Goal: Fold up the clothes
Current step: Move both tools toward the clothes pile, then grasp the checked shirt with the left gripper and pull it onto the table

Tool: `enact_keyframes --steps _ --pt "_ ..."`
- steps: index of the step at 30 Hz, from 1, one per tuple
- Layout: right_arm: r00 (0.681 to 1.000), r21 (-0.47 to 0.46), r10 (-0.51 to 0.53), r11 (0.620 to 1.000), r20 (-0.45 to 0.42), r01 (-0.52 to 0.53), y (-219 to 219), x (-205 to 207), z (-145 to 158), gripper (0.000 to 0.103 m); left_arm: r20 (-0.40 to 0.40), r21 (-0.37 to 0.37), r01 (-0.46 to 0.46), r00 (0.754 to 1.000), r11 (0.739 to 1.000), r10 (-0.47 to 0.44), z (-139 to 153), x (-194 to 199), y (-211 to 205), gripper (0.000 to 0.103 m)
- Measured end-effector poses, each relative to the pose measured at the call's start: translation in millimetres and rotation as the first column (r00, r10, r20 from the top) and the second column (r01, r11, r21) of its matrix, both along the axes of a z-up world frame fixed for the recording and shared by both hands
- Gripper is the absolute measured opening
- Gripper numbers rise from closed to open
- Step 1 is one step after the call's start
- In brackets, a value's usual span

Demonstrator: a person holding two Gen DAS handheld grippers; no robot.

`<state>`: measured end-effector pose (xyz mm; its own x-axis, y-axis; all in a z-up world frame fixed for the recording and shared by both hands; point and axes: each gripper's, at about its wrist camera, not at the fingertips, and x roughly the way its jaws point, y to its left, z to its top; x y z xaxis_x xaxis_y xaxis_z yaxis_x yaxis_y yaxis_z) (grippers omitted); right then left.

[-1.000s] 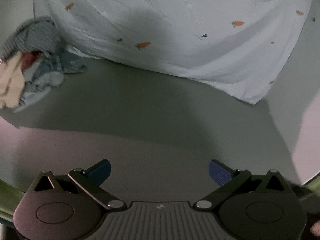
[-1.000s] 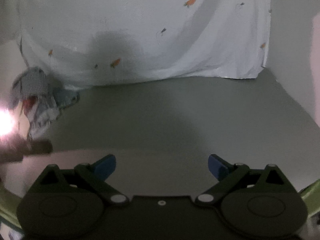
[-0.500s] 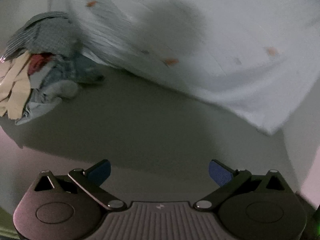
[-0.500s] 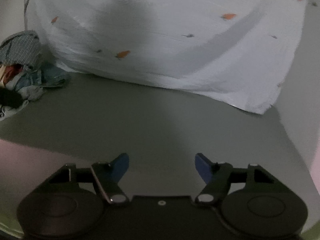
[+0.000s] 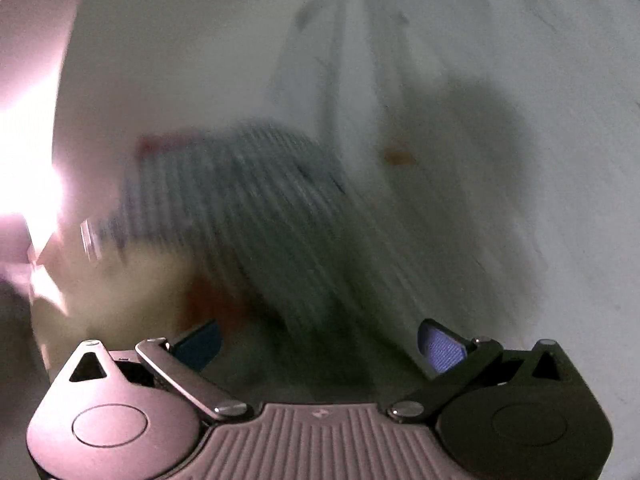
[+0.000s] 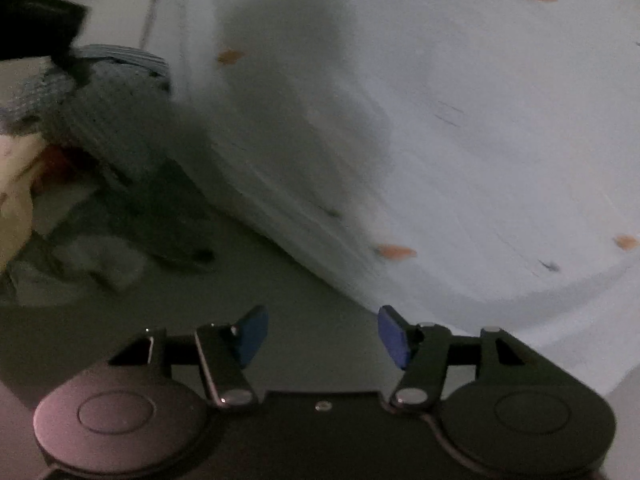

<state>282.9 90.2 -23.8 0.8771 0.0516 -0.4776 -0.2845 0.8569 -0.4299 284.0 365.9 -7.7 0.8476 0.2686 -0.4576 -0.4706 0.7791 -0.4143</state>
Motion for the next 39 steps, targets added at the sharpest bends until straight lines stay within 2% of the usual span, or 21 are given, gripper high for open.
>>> enact_keyframes --steps 2,4,6,8,10,12,14,15,17,18,20,23,25,28,30,32,33,36,38,39 --pt "0.999 -0.008 0.033 0.999 -0.011 -0.033 28.4 10.8 -3.8 0.062 -0.011 0.109 -0.105 0.994 0.989 0.107 -3.0 27.2 23.2 0.103" --pt "0.998 -0.026 0.061 0.998 -0.034 -0.062 45.0 16.9 -7.9 0.062 -0.034 0.212 -0.183 0.980 0.960 0.195 -8.2 52.5 37.2 0.103" --pt "0.992 -0.038 0.104 0.994 -0.068 -0.107 56.0 19.1 -13.0 0.064 -0.066 0.267 -0.205 0.971 0.942 0.230 -17.9 77.3 56.2 0.103" --pt "0.987 -0.058 0.123 0.990 -0.104 -0.130 64.1 19.7 -24.7 0.065 -0.095 0.239 -0.204 0.968 0.949 0.232 -29.8 95.6 69.9 0.103" --pt "0.984 -0.073 0.119 0.989 -0.135 -0.130 70.7 22.6 -35.4 0.065 -0.081 0.121 -0.202 0.974 0.972 0.213 -36.9 102.7 85.0 0.102" --pt "0.981 -0.070 0.106 0.990 -0.161 -0.118 74.3 27.8 -42.2 0.065 -0.052 -0.035 -0.182 0.982 0.983 0.181 -42.4 104.0 97.5 0.100" --pt "0.981 -0.062 0.101 0.992 -0.168 -0.112 78.8 33.6 -45.5 0.064 -0.026 -0.158 -0.138 0.990 0.978 0.136 -45.5 106.4 108.0 0.086" --pt "0.981 -0.062 0.101 0.992 -0.163 -0.112 81.3 36.0 -46.2 0.064 -0.015 -0.187 -0.126 0.992 0.974 0.125 -44.7 107.3 108.5 0.081" --pt "0.983 -0.067 0.104 0.991 -0.150 -0.115 83.4 37.9 -47.2 0.063 -0.003 -0.200 -0.117 0.993 0.973 0.119 -39.6 109.1 103.1 0.057" --pt "0.984 -0.068 0.105 0.991 -0.144 -0.116 83.5 38.5 -47.8 0.063 -0.004 -0.187 -0.120 0.993 0.975 0.121 -35.6 110.1 97.8 0.052" --pt "0.985 -0.061 0.102 0.992 -0.139 -0.111 79.8 37.0 -47.2 0.062 -0.002 -0.141 -0.098 0.995 0.985 0.098 -32.7 111.5 85.1 0.029" --pt "0.990 -0.033 0.082 0.996 -0.118 -0.087 63.9 33.0 -41.6 0.061 0.041 -0.080 -0.021 0.999 0.997 0.024 -17.2 111.0 60.1 0.012" --pt "0.995 -0.021 0.059 0.998 -0.085 -0.061 50.4 30.3 -35.8 0.060 0.105 -0.030 0.069 0.992 0.997 -0.065 6.4 106.9 29.9 0.009" --pt "0.999 0.005 -0.003 1.000 -0.032 0.003 22.5 27.5 -25.5 0.060 0.154 0.068 0.172 0.971 0.983 -0.181 42.6 98.3 -26.8 0.008" --pt "0.999 0.033 -0.048 0.998 -0.003 0.048 -0.7 24.5 -17.6 0.059 0.196 0.099 0.262 0.941 0.960 -0.277 65.7 92.1 -71.2 0.008" --pt "0.996 0.061 -0.087 0.994 0.025 0.086 -27.3 18.4 -9.2 0.059 0.235 0.125 0.348 0.900 0.929 -0.368 86.8 80.1 -113.3 0.008" --pt "0.994 0.071 -0.104 0.992 0.040 0.101 -40.9 14.6 -5.3 0.059 0.256 0.139 0.398 0.870 0.907 -0.421 98.3 68.4 -137.1 0.008" --pt "0.985 0.091 -0.151 0.985 0.082 0.144 -86.1 -1.3 5.6 0.059 0.315 0.169 0.553 0.754 0.816 -0.576 126.8 36.0 -212.2 0.008" --pt "0.977 0.109 -0.192 0.977 0.096 0.181 -119.9 -14.4 14.0 0.059 0.353 0.167 0.665 0.649 0.728 -0.674 140.7 20.3 -269.0 0.009" --pt "0.971 0.120 -0.215 0.972 0.101 0.203 -137.7 -21.4 18.4 0.059 0.367 0.167 0.704 0.605 0.690 -0.706 146.7 11.4 -290.4 0.009"
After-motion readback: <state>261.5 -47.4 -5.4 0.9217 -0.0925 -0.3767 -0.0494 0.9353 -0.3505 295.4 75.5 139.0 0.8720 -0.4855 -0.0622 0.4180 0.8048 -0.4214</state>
